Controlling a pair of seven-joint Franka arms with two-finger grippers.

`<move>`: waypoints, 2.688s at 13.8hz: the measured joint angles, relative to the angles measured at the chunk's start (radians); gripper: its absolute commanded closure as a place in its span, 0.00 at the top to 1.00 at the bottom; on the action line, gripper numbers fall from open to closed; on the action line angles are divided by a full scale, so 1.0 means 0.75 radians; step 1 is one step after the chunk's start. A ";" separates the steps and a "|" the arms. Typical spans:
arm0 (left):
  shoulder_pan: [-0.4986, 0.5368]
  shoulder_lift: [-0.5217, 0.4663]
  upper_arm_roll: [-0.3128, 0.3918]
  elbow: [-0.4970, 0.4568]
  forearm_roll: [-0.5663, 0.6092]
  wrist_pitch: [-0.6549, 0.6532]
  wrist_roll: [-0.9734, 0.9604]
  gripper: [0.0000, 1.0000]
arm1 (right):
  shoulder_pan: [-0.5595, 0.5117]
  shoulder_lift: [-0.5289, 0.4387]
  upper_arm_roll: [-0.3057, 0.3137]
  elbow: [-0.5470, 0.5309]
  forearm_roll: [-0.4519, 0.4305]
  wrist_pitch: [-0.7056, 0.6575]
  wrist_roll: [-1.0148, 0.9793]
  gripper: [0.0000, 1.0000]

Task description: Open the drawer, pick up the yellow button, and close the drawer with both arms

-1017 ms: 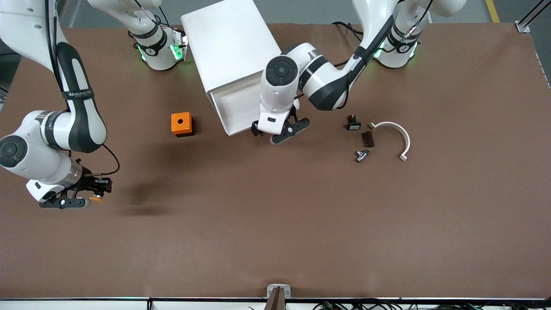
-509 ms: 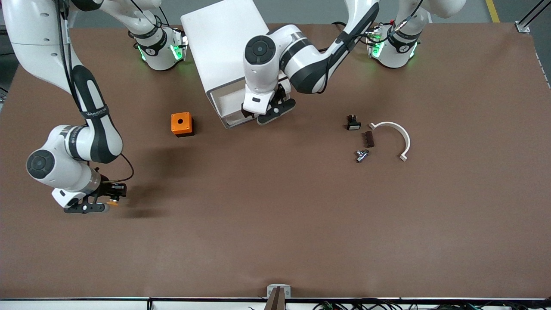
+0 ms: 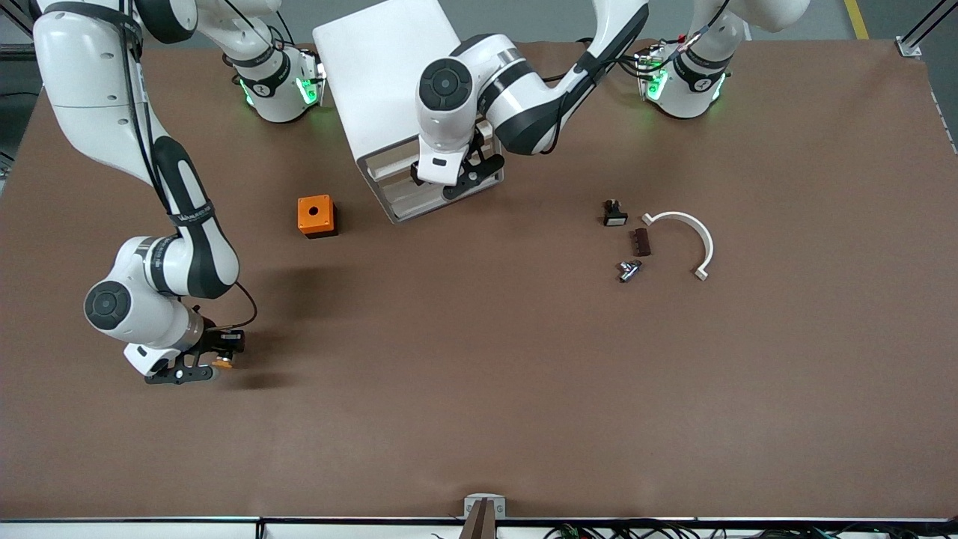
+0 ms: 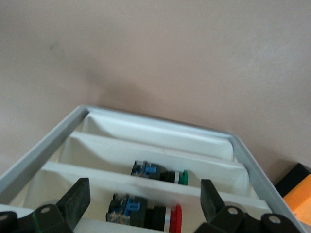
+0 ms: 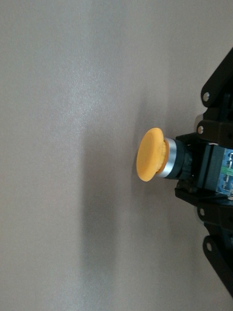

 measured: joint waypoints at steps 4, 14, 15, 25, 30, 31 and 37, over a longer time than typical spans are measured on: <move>0.002 0.010 0.006 -0.013 -0.114 -0.004 -0.005 1.00 | 0.000 0.013 -0.004 0.034 -0.001 -0.001 0.000 1.00; 0.082 0.012 0.017 0.018 -0.205 0.015 -0.005 1.00 | -0.001 -0.099 -0.017 0.113 -0.001 -0.323 0.007 1.00; 0.108 0.007 0.021 0.041 -0.183 0.016 -0.005 1.00 | -0.001 -0.143 -0.019 0.117 -0.004 -0.396 0.007 1.00; 0.531 -0.195 0.030 0.181 -0.035 -0.158 0.306 1.00 | -0.001 -0.535 -0.018 0.341 -0.056 -1.101 0.096 1.00; 0.732 -0.324 0.032 0.180 -0.025 -0.450 0.665 1.00 | -0.010 -0.532 -0.020 0.524 -0.068 -1.202 0.110 1.00; 0.774 -0.337 0.032 0.180 -0.025 -0.487 0.746 1.00 | -0.009 -0.532 -0.018 0.533 -0.067 -1.216 0.110 1.00; 0.982 -0.413 0.038 0.170 0.030 -0.726 1.250 1.00 | 0.014 -0.733 -0.012 0.452 -0.068 -1.317 0.122 1.00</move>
